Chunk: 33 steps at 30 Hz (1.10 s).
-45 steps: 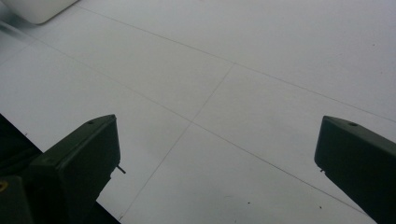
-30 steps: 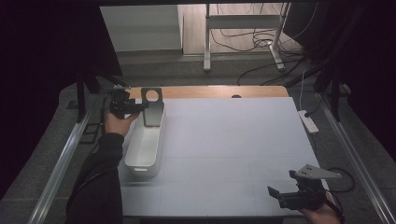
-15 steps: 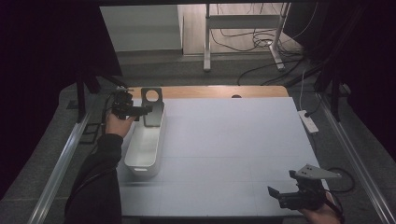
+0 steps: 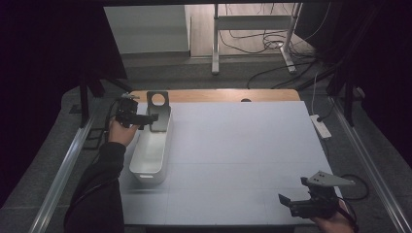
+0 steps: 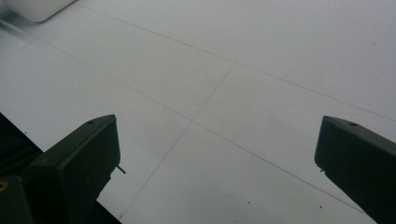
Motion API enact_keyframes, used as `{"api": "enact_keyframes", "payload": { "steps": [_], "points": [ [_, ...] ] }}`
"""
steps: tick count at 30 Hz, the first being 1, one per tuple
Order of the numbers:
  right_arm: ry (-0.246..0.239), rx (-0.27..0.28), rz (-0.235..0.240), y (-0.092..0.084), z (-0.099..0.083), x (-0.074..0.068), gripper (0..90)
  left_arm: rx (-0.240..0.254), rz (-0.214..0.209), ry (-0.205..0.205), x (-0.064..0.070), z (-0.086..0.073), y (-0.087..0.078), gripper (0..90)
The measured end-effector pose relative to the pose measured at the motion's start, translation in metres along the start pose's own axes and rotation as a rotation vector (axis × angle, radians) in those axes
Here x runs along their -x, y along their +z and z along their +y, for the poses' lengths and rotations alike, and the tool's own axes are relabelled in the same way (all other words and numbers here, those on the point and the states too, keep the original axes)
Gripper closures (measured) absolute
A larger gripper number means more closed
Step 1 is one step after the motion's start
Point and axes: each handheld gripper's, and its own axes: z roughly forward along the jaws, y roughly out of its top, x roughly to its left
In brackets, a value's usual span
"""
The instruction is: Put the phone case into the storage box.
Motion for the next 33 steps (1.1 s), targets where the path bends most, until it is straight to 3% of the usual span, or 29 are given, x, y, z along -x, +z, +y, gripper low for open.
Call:
{"api": "enact_keyframes", "payload": {
  "steps": [22, 24, 33],
  "points": [
    [-0.003, -0.001, -0.002, 0.000, 0.000, -0.001, 0.3, 0.052, -0.073, 0.054, 0.015, -0.001, -0.009, 2.1],
    [-0.003, -0.002, -0.003, 0.000, 0.000, -0.001, 0.2, 0.063, -0.090, 0.045, 0.016, -0.003, -0.010, 2.1],
    [-0.001, -0.002, -0.003, 0.000, 0.000, -0.001, 0.2, 0.090, -0.090, 0.032, 0.019, -0.006, -0.017, 0.3]
  ]
}}
